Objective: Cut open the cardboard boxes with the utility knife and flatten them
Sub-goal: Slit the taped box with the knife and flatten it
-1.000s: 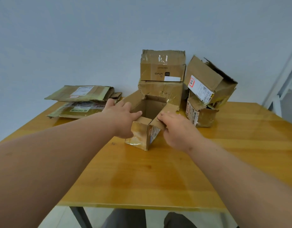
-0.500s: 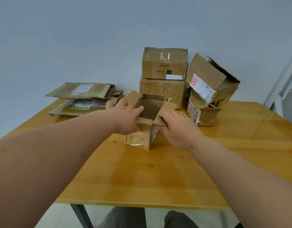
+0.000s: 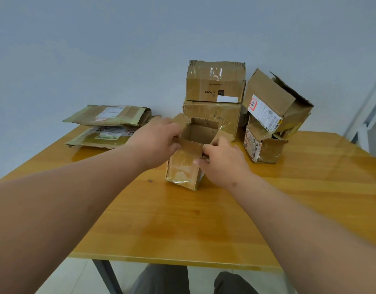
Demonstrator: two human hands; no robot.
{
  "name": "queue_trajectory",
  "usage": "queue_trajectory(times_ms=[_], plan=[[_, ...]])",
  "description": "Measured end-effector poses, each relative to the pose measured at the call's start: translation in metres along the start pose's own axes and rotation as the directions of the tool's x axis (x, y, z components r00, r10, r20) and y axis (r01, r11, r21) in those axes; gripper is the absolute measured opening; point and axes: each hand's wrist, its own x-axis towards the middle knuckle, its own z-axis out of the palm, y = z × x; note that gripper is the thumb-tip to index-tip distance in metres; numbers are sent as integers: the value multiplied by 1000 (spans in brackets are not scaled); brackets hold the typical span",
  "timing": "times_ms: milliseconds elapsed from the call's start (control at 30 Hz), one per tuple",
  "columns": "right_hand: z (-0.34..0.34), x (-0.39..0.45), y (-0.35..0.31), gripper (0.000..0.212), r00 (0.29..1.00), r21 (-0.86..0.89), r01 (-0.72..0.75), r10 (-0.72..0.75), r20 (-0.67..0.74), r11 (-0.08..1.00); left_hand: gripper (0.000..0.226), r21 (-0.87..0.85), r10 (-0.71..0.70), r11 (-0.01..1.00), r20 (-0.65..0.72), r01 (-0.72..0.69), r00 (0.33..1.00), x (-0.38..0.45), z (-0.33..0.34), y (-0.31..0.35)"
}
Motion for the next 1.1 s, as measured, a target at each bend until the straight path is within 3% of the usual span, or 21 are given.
queue_trajectory(times_ms=[33, 100, 200, 267, 333, 367, 433, 533, 700, 767, 833, 933, 1000, 1100], plan=[[2, -1, 2, 26, 1000, 29, 6, -5, -25, 1000, 17, -37, -16, 999, -50, 15, 999, 0, -1, 0], [0, 0, 8, 25, 999, 148, -21, 27, -34, 989, 50, -135, -103, 987, -111, 87, 988, 0, -3, -3], [-9, 7, 21, 19, 991, 472, -121, 136, 3, 873, 87, -481, -280, 844, -17, 238, 960, -1, -12, -4], [-17, 9, 31, 15, 972, 756, -190, 227, 56, 627, 95, -585, -304, 741, 144, 329, 942, -2, -12, -7], [-24, 8, 37, 15, 936, 936, -252, 307, 171, 246, 96, -576, -270, 719, 283, 389, 920, -6, -8, -8], [-25, 7, 40, 12, 915, 962, -265, 333, 228, 70, 94, -571, -245, 718, 329, 399, 912, -8, -6, -9], [-24, 5, 44, 11, 871, 951, -288, 382, 309, -112, 95, -575, -193, 710, 396, 406, 898, -11, -2, -8], [-22, 4, 49, 13, 833, 930, -294, 418, 363, -222, 111, -532, -154, 761, 408, 371, 900, -13, 6, -5], [-26, -1, 52, 19, 774, 866, -294, 430, 464, -404, 127, -237, -194, 935, 276, 262, 941, -4, 11, 3], [-22, -4, 52, 18, 764, 865, -343, 428, 483, -366, 128, -188, -160, 960, 232, 206, 960, 0, 12, 7], [-17, -7, 53, 20, 748, 871, -428, 446, 491, -241, 128, -88, -118, 987, 164, 134, 979, 0, 11, 9], [-8, -10, 59, 38, 719, 827, -556, 549, 425, 88, 127, 167, -33, 986, 52, 24, 998, -3, 11, 9], [-3, -13, 69, 49, 724, 737, -587, 625, 292, 336, 126, 261, 37, 964, 57, -50, 998, -6, 12, 9], [1, -19, 81, 37, 778, 471, -605, 602, 180, 642, 123, 295, 120, 942, 142, -158, 982, -9, 18, 11]])
